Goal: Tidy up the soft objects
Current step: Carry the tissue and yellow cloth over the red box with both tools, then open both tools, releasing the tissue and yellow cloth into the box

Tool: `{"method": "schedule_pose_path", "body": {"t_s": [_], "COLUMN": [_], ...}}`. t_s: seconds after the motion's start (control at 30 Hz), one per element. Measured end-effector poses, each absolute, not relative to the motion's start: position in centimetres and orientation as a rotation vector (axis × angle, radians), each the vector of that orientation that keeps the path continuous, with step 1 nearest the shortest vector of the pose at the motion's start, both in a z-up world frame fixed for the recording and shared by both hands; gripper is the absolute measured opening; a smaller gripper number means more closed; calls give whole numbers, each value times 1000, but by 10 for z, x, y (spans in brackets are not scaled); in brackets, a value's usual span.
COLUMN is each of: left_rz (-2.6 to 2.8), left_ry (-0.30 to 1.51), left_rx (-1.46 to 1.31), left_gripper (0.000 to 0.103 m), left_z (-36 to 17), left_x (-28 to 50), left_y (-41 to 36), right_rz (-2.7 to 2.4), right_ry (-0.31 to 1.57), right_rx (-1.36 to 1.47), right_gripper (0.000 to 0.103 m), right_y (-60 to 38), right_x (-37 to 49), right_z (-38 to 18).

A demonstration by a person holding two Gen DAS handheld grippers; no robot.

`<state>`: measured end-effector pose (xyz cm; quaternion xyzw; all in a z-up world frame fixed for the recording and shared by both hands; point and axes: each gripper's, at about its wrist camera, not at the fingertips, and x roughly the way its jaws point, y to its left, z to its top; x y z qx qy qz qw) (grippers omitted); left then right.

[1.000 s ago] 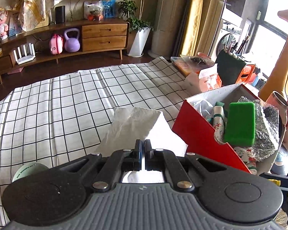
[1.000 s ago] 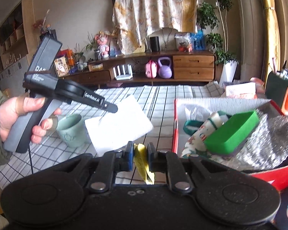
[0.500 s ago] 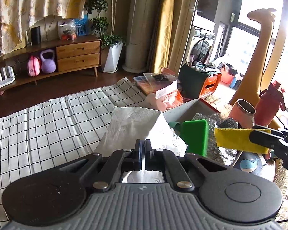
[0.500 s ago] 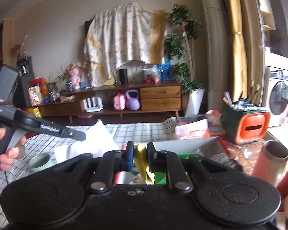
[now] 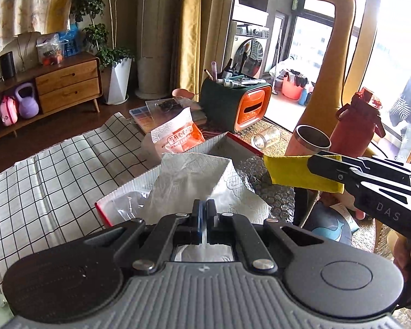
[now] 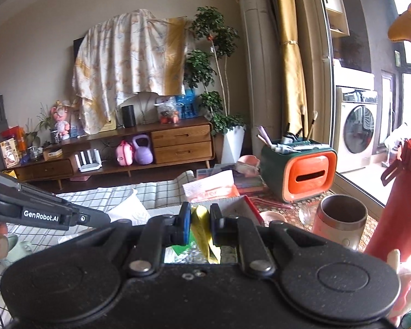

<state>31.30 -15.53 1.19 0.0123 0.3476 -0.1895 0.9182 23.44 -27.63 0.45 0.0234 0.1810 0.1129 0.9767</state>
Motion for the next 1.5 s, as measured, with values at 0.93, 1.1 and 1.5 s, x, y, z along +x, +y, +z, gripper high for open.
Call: {"method": "schedule_pose_path", "body": {"t_s": [0.93,1.1,1.5], "left_rz": [-350,-339,-329], "left_ry": [875,877,824], "left_rx": [-28,-51,-52], "left_gripper": [2,3,3], "left_z": [-72,-69,-46], "left_x": [362,356,325], "left_y": [-163,-157,-145], "right_rz": [201,195,207], "right_ry": [548,555,554], "right_rx": [97,99,85], "right_gripper": [21,24,27], "right_y": [-262,-263,-259], "right_x": [271,267,241], "right_z": [-66,-58,-34]}}
